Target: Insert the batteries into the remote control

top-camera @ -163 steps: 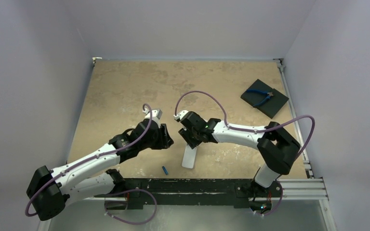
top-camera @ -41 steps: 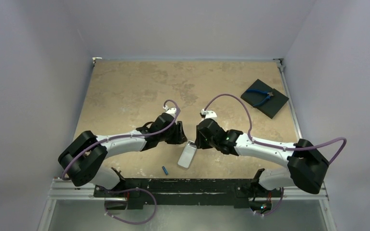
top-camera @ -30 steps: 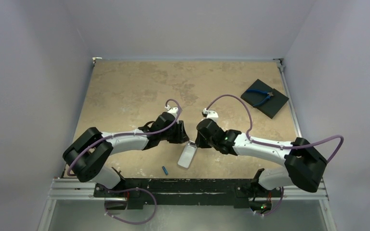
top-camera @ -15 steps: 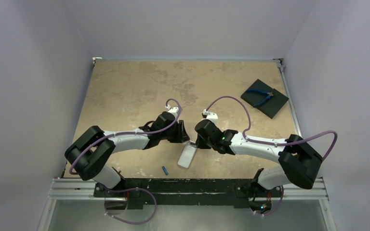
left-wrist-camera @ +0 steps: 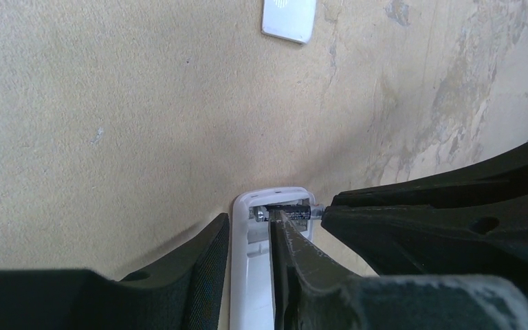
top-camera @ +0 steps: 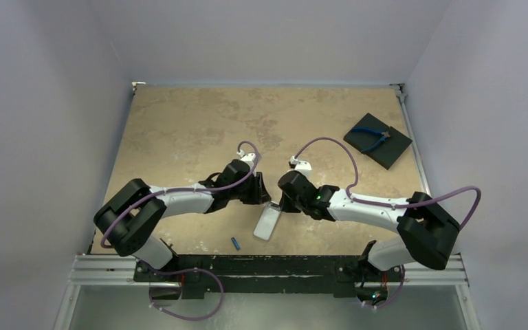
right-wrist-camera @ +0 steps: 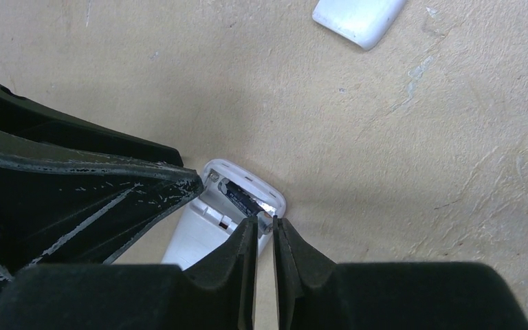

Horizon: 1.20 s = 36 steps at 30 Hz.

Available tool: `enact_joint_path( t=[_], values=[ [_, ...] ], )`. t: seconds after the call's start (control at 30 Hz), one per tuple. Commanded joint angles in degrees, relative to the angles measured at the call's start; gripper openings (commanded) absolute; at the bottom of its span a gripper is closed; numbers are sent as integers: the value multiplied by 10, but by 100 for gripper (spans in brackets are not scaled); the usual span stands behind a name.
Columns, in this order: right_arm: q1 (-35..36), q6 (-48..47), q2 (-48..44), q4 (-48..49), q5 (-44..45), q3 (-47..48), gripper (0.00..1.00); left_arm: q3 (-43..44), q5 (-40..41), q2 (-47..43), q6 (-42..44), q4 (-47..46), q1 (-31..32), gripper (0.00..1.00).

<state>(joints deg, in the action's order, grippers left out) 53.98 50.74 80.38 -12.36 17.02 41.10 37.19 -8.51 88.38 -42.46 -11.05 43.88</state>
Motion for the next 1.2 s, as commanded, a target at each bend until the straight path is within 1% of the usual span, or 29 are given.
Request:
enact_joint_path(
  t=[0.0,1.17],
  values=[
    [-2,16,-3,8,10,0,21,0,-9,7,-2,-26,-3,27],
    [-2,24,9,6,11,5,20,-5,-19,16,-7,-29,-4,23]
  ],
)
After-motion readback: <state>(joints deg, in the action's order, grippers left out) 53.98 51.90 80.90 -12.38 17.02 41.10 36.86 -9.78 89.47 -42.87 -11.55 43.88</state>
